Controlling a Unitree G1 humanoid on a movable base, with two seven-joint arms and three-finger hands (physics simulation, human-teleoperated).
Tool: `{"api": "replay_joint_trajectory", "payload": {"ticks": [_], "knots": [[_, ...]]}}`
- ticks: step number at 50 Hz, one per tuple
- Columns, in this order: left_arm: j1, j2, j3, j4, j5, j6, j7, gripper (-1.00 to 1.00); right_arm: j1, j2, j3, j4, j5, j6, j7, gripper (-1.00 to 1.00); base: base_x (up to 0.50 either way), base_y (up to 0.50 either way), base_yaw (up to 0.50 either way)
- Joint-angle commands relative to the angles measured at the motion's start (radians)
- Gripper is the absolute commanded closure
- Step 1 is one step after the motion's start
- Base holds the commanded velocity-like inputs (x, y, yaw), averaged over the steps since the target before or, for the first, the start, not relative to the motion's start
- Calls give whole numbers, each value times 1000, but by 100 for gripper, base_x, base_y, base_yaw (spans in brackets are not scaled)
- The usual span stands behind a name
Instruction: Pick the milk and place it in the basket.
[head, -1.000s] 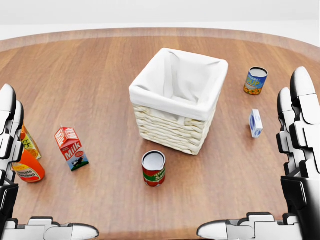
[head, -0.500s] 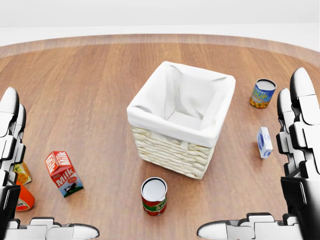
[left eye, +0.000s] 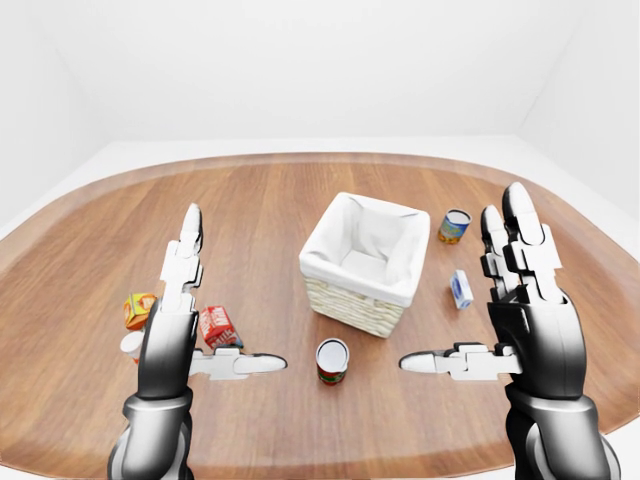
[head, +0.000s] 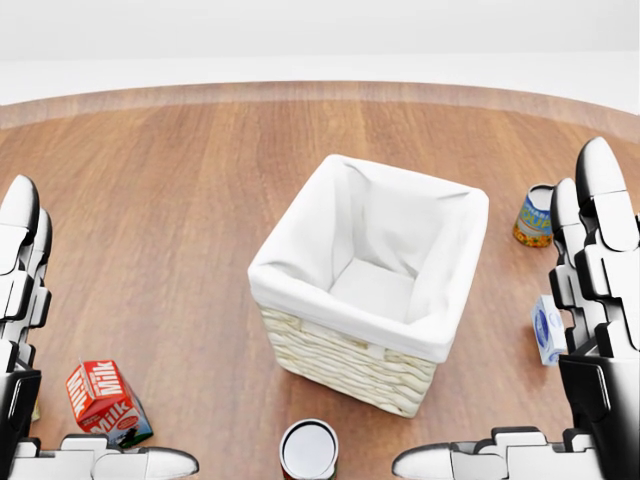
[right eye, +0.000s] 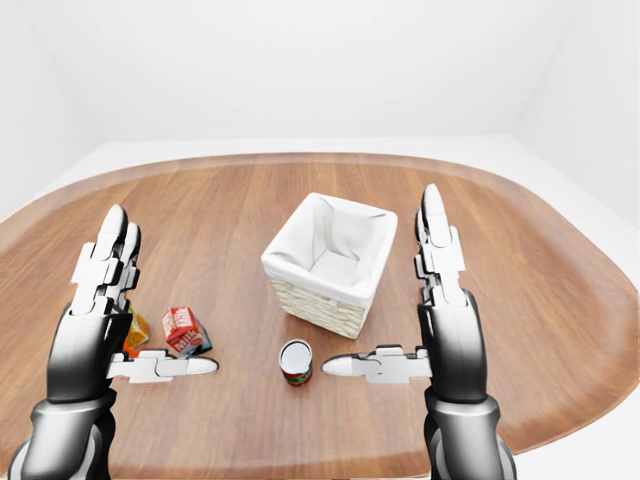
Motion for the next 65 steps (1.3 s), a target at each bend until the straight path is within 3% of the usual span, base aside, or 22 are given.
{"api": "replay_joint_trajectory", "payload": {"ticks": [1,31,38,40,50,65], "knots": [[-3,0,-1,-3,5,0,1,-100,0,-1,4,-2,4,0,2,-100,26,0,0],[-36,6,19,41,18,0,24,-100,15,-4,14,2,12,0,1,-100,21,0,0],[-112,38,57,109,54,0,38,-100,16,-5,15,2,13,0,4,-100,0,0,0],[-137,54,75,108,30,0,3,-100,14,-5,13,10,11,0,0,-100,0,0,0],[-177,98,142,238,90,0,-5,-100,9,-5,15,13,10,0,-4,-100,0,0,0],[-181,118,125,414,191,0,22,-100,6,-6,17,6,9,0,-4,-100,0,0,0]]}}
